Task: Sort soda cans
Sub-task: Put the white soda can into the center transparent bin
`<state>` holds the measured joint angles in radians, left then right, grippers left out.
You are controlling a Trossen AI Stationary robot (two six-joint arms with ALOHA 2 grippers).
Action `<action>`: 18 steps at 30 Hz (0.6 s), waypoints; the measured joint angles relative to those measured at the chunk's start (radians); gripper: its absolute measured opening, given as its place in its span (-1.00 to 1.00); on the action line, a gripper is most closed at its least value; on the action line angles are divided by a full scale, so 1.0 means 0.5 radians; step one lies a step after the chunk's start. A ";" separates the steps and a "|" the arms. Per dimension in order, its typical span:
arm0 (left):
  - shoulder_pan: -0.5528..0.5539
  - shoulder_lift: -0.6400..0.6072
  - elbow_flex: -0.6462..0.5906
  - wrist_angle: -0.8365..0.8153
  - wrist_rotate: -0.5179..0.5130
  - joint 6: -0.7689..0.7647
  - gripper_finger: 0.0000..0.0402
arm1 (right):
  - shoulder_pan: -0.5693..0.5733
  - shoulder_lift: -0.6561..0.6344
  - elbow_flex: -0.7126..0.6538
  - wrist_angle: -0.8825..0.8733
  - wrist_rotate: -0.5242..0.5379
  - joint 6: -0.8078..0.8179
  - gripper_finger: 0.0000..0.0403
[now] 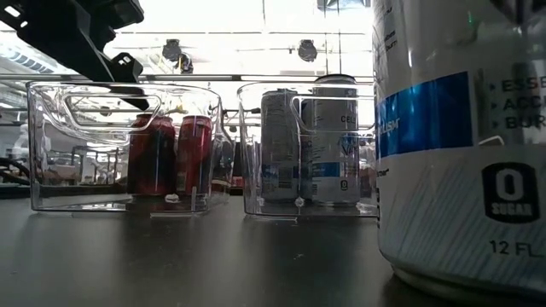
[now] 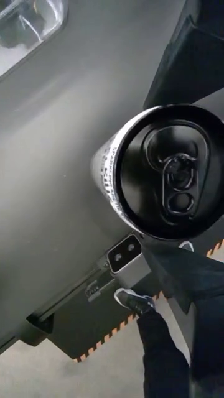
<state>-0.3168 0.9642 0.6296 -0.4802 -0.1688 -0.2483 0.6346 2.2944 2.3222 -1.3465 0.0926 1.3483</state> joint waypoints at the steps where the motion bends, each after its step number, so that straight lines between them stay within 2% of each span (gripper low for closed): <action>1: 0.000 0.000 0.000 -0.001 0.000 -0.001 0.96 | 0.000 0.000 0.000 -0.001 -0.006 0.004 0.71; 6: 0.000 0.000 0.000 0.000 0.000 -0.001 0.96 | -0.002 0.000 0.000 -0.018 -0.032 0.042 0.63; 14: 0.000 0.000 0.000 0.000 0.000 -0.003 0.96 | -0.009 -0.002 0.000 -0.019 -0.035 0.072 0.32; 18: 0.000 0.000 0.000 0.000 0.000 -0.014 0.96 | -0.014 -0.003 0.000 -0.018 -0.035 0.065 0.28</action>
<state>-0.3168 0.9642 0.6296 -0.4804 -0.1688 -0.2555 0.6273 2.2929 2.3222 -1.3554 0.0750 1.3810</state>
